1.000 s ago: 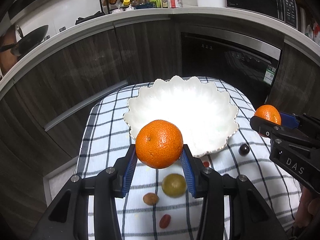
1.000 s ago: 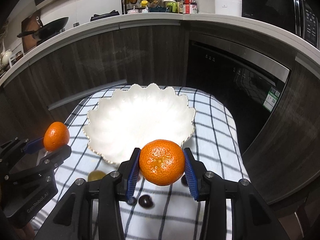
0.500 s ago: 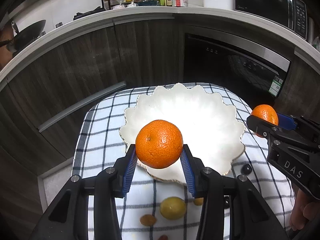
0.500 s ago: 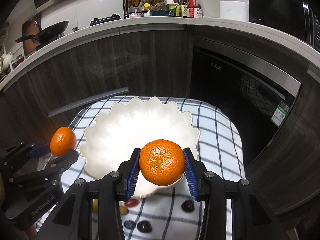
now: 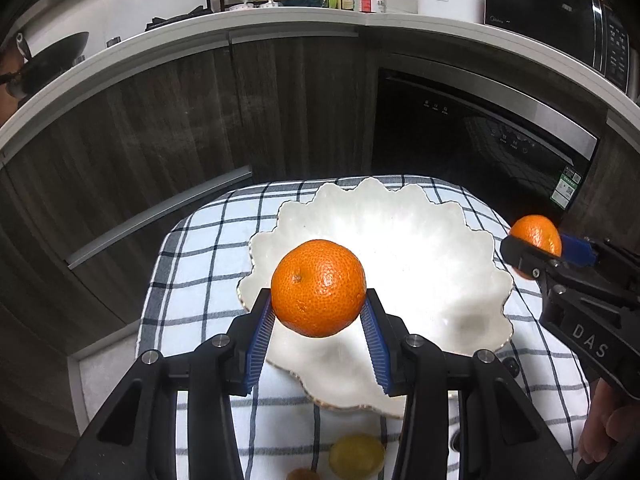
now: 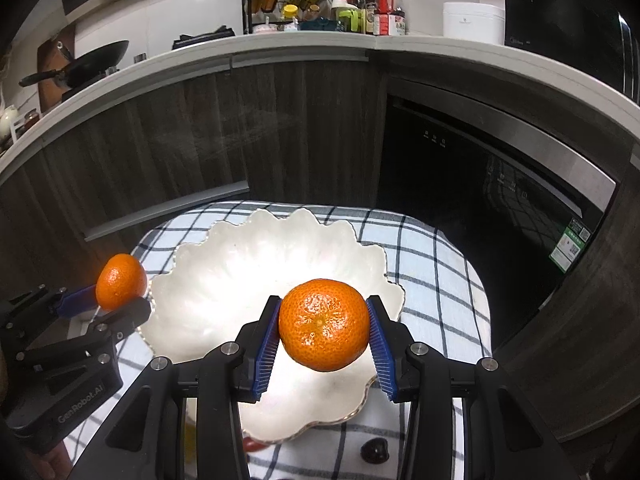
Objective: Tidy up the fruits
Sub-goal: 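Lift both held mandarins and carry them over the white bowl, then open both tools to drop the mandarins into the bowl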
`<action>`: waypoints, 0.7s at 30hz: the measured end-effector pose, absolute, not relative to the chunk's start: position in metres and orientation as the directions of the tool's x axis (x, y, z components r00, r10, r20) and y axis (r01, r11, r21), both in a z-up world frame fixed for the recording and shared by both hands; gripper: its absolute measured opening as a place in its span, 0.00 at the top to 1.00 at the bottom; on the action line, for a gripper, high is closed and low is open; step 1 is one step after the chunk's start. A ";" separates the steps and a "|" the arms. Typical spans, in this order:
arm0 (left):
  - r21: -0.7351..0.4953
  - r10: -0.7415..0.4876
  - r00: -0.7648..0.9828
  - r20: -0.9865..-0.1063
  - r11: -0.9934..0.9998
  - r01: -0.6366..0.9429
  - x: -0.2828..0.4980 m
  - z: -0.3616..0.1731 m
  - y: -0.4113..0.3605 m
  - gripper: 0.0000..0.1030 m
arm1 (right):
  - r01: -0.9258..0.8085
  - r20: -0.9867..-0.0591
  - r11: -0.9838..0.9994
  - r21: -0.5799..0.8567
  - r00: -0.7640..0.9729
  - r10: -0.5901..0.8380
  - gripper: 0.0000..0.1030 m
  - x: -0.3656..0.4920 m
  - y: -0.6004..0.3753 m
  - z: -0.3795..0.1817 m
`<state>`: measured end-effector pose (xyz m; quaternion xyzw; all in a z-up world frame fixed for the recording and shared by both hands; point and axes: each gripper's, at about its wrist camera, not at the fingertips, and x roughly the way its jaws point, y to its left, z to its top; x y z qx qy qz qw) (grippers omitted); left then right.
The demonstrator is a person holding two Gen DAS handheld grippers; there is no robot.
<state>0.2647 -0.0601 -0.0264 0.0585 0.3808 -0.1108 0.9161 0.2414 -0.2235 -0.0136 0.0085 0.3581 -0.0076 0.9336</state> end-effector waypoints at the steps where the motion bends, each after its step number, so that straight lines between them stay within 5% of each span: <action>1: 0.020 -0.162 0.685 -0.711 0.968 0.250 0.267 -0.028 -0.060 0.58 | 0.024 -0.674 1.000 0.013 0.738 -0.009 0.58 0.244 -0.225 -0.017; 21: 0.011 -0.165 0.616 -0.770 0.962 0.272 0.292 -0.066 -0.068 0.57 | 0.040 -0.733 0.999 0.000 0.679 -0.027 0.58 0.274 -0.236 -0.052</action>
